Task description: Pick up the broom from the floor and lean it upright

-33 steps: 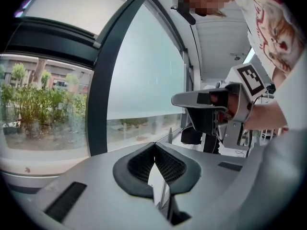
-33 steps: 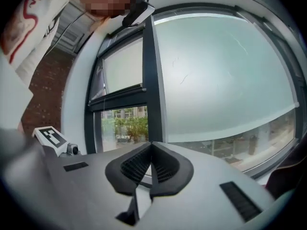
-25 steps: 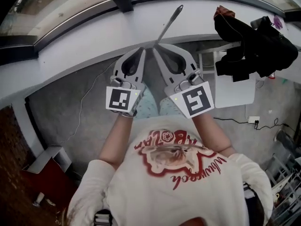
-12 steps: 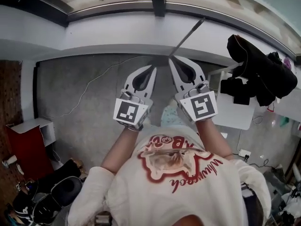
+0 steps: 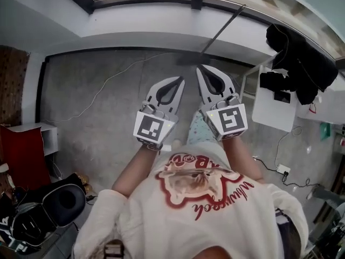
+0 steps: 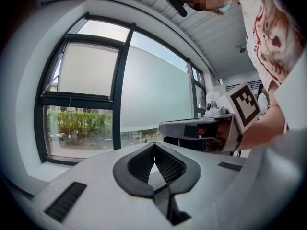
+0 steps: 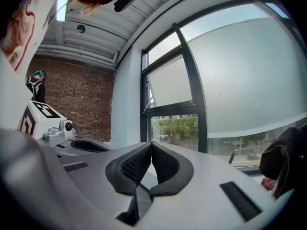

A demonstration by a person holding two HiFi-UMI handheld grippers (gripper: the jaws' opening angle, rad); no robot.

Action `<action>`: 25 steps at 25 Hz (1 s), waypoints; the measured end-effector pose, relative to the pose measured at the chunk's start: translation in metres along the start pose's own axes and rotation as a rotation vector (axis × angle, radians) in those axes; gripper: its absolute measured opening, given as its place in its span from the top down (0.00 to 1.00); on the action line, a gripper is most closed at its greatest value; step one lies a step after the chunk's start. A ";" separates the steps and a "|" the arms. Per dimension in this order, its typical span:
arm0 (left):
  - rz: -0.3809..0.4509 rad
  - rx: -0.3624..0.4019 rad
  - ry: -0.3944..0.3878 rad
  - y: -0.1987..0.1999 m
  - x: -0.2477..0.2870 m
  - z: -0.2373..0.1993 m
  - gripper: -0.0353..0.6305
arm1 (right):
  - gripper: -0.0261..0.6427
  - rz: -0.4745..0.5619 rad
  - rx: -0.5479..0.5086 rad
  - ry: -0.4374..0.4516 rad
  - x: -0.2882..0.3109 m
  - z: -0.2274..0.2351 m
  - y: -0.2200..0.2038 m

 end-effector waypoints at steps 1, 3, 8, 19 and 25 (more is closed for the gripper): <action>-0.016 -0.001 -0.003 -0.005 -0.023 0.006 0.91 | 0.92 0.001 0.000 -0.010 -0.012 -0.020 0.002; -0.041 -0.024 -0.010 -0.013 -0.063 0.016 0.91 | 0.92 -0.016 0.002 -0.013 -0.033 -0.058 0.006; -0.044 -0.032 -0.043 -0.009 -0.124 0.050 0.92 | 0.92 -0.092 0.003 0.065 -0.078 -0.129 0.013; -0.003 -0.053 -0.057 -0.005 -0.142 0.091 0.91 | 0.92 -0.120 0.004 0.051 -0.141 -0.151 0.013; -0.002 -0.055 -0.125 -0.005 -0.119 0.123 0.91 | 0.92 -0.139 0.010 0.037 -0.169 -0.132 0.004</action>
Point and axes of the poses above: the fingertips, and each gripper's own axes: x forward along the fingers, z to its right, y out of its top, the point moved 8 cm from there along -x, backward along the fingers, and after that the axes turned 2 degrees about -x, right-handed, at the moved point
